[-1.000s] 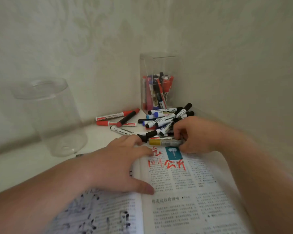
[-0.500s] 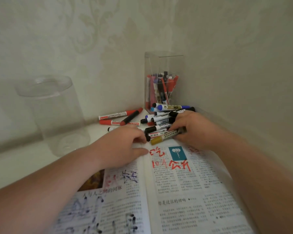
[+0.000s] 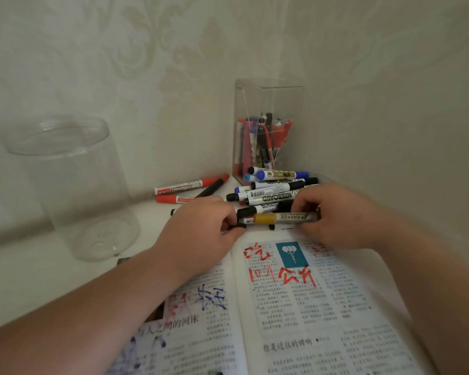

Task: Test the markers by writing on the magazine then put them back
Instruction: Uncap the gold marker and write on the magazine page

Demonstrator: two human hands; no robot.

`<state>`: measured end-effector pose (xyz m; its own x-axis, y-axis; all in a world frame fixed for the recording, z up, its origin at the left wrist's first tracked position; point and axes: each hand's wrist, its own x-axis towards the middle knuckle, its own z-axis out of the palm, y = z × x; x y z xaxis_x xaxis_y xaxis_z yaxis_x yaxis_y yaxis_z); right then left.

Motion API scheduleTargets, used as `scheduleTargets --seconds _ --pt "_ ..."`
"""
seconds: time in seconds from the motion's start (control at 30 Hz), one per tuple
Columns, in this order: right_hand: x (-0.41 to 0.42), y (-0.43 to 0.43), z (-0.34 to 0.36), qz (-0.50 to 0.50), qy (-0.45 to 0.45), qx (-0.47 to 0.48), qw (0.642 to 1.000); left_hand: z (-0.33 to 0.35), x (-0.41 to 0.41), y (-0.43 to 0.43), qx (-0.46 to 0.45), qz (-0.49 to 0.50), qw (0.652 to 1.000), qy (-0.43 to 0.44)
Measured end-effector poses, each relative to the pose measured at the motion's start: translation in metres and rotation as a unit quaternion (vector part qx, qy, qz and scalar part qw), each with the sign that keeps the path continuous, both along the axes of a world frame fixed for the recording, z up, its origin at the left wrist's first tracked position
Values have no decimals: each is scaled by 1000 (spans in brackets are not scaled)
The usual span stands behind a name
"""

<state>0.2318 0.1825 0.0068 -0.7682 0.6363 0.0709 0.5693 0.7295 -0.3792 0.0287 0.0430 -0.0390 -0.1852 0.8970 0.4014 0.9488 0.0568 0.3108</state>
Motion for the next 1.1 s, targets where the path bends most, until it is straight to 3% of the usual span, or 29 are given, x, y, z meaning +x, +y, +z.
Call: scheduleTargets --seconds 0.07,0.17,0.23,0.3,0.4,0.53,0.8,1.1 --pt "-1 -6 0 1 130 -79 988 1 1 -2 45 -20 999 6" --pt "-6 -12 1 -6 294 -230 928 4 8 -8 90 -50 995 -13" --pt "-12 -16 -2 20 322 -334 886 6 14 -11 96 -73 991 -55" --pt "-17 -19 -9 85 298 -386 869 8 18 -12 94 -87 988 -84" --pt "-21 -21 -17 141 273 -395 866 9 20 -11 77 -90 990 -73" --pt "-23 -20 -15 124 334 -420 834 8 17 -8 51 -91 993 -55" --pt "-26 -31 -14 125 325 -346 871 5 20 -9 -29 -136 978 -154" --pt "-24 -30 -11 148 342 -365 853 10 21 -12 -14 -157 973 -169"
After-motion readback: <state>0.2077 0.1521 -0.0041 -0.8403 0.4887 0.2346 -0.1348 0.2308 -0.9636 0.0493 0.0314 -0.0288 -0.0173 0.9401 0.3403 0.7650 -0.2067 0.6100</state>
